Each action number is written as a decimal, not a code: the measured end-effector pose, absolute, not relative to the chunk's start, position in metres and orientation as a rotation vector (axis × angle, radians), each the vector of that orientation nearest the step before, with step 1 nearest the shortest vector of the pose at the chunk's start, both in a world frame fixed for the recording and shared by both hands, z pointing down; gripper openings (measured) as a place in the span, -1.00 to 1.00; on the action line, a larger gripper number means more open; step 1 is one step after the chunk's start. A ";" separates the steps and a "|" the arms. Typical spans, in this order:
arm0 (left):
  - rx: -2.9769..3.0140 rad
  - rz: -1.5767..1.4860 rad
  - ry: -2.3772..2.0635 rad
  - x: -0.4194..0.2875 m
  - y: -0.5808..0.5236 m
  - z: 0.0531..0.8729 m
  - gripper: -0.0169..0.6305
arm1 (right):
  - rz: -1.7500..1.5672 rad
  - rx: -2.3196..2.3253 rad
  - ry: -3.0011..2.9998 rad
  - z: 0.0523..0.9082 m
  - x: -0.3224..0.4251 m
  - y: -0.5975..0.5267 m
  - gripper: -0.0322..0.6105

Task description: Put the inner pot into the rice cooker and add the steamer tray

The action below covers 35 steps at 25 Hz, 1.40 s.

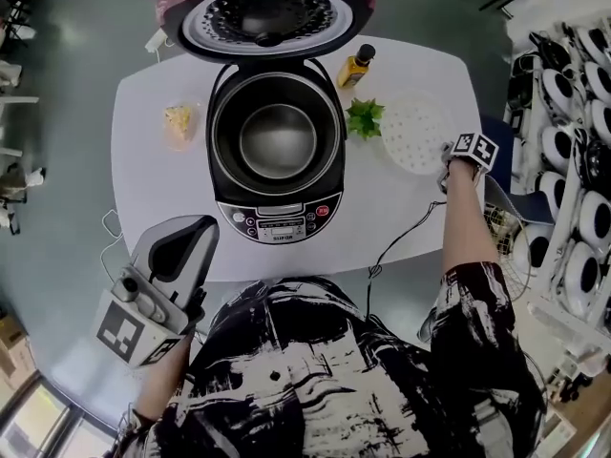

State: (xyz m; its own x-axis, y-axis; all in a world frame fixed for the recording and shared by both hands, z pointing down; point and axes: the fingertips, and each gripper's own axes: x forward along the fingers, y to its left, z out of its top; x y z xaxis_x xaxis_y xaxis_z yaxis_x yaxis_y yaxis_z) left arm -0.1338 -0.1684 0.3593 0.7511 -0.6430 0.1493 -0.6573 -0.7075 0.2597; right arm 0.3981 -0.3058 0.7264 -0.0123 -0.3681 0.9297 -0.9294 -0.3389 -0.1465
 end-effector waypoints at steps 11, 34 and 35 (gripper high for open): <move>2.777 -0.125 -0.811 -0.136 -0.155 0.322 -0.93 | 1.157 1.601 -1.912 0.530 0.284 -0.309 -0.90; 2.723 -0.272 -1.006 -0.261 -0.109 0.318 -0.93 | 0.782 1.203 -1.797 0.577 0.013 -0.334 -0.89; 2.720 -0.275 -1.012 -0.264 -0.109 0.318 -0.93 | 0.761 1.202 -1.786 0.579 0.013 -0.334 -0.89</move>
State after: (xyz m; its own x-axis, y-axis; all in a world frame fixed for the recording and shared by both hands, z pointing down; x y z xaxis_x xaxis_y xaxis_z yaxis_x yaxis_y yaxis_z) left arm -0.2640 -0.1095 0.3179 0.7444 -0.6608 -0.0957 -0.6184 -0.7364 0.2744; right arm 0.0130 -0.3341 0.5788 -0.1953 -0.4288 0.8820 -0.9332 0.3580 -0.0326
